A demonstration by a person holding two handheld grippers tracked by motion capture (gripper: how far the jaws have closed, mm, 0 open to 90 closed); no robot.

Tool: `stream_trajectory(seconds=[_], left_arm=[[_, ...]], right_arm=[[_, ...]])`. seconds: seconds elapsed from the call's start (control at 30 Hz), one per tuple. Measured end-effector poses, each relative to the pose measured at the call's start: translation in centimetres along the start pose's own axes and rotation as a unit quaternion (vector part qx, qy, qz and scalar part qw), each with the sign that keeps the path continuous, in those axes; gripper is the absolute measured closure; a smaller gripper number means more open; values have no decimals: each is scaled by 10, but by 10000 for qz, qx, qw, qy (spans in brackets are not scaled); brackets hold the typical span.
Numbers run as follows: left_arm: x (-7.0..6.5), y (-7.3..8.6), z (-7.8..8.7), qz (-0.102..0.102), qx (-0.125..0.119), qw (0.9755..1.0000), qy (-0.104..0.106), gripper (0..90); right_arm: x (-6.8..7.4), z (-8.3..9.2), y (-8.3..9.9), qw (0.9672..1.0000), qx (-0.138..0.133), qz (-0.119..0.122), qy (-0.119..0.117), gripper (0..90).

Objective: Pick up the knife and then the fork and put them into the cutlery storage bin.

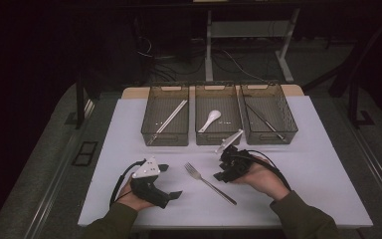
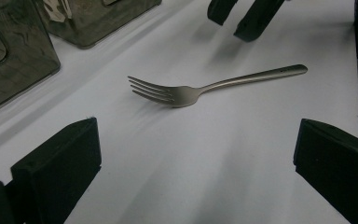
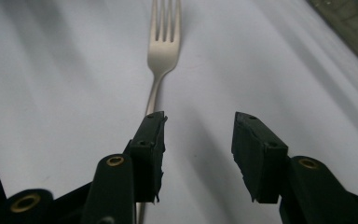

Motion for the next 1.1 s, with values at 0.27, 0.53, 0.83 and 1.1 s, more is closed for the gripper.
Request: stream_trajectory(seconds=[0.27, 0.53, 0.83, 1.1], left_arm=[[0, 0, 0, -15, -2, 10000, 8, 0], [0, 0, 0, -20, -4, 10000, 16, 0], [0, 0, 0, -19, -5, 10000, 14, 0], [0, 0, 0, -24, 14, 10000, 11, 0]], right_arm=[[12, -14, -12, 9991, 372, 137, -151, 598], [18, -28, -18, 9965, 733, 239, -309, 650], [25, -37, -22, 9933, 1028, 449, -267, 708], [30, -39, -24, 9899, 1163, 814, -39, 769]])
Point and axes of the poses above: each handheld gripper's, and its own axes: z roughly backward along the jaws, y roughly out of its underside, x roughly to its left, the point moved 2 cm from there along -z, roughly forward along the jaws, and after that the axes turned 1 degree about y, right-handed, at the moved point
